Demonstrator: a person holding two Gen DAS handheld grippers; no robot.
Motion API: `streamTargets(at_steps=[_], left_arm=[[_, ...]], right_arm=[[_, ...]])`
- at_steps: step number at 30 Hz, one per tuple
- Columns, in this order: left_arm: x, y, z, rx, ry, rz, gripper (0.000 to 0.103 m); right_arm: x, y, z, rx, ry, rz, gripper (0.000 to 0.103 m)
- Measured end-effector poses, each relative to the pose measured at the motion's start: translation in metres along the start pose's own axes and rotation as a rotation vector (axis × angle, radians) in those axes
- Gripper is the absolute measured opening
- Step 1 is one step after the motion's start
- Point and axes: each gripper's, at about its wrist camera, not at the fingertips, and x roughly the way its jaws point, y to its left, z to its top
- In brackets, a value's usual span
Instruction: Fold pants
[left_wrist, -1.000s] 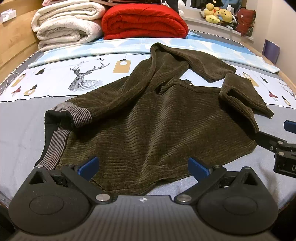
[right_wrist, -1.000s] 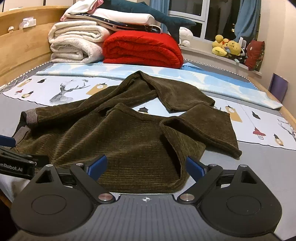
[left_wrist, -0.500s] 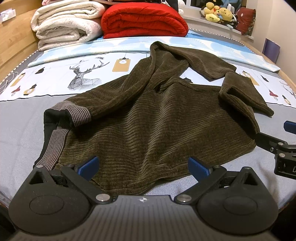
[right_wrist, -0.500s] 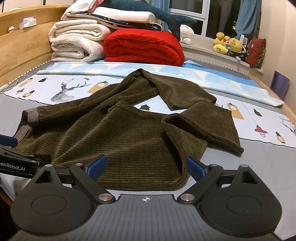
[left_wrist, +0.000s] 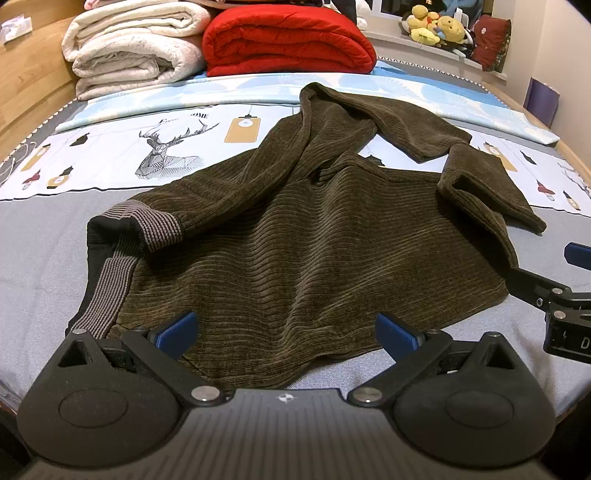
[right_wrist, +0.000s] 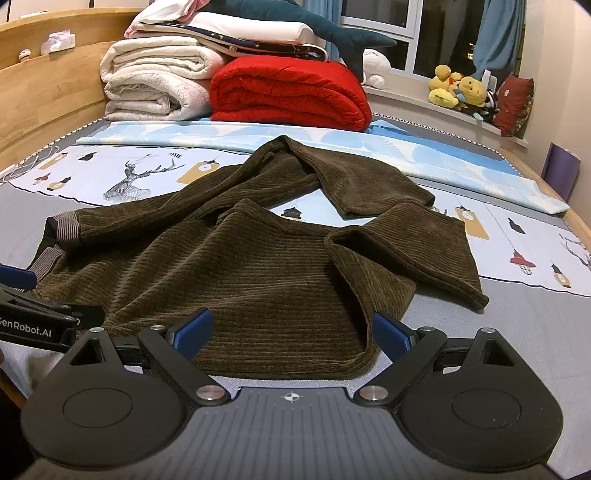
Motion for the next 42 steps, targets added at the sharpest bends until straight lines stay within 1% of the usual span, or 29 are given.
streamTargets(at_steps=[34,36,38,40,41,42], left_arm=[[0.000,0.000,0.001,0.000,-0.002,0.001,0.102],[0.000,0.002,0.002,-0.003,0.002,-0.002,0.102],[0.000,0.007,0.006,-0.027,0.016,-0.007,0.102],[0.000,0.017,0.016,-0.044,0.041,-0.008,0.102],[0.000,0.021,0.022,-0.036,0.046,-0.004,0.097],[-0.001,0.027,0.031,-0.016,0.043,0.002,0.088]], right_arm=[[0.000,0.002,0.000,-0.002,-0.002,-0.003,0.094],[-0.001,0.002,0.000,-0.002,-0.002,-0.003,0.094],[-0.001,0.002,0.001,0.000,-0.005,-0.004,0.094],[-0.002,0.000,0.002,0.012,-0.019,-0.011,0.094],[-0.005,-0.003,0.004,0.027,-0.030,-0.014,0.093],[-0.007,-0.007,0.006,0.041,-0.042,-0.016,0.092]])
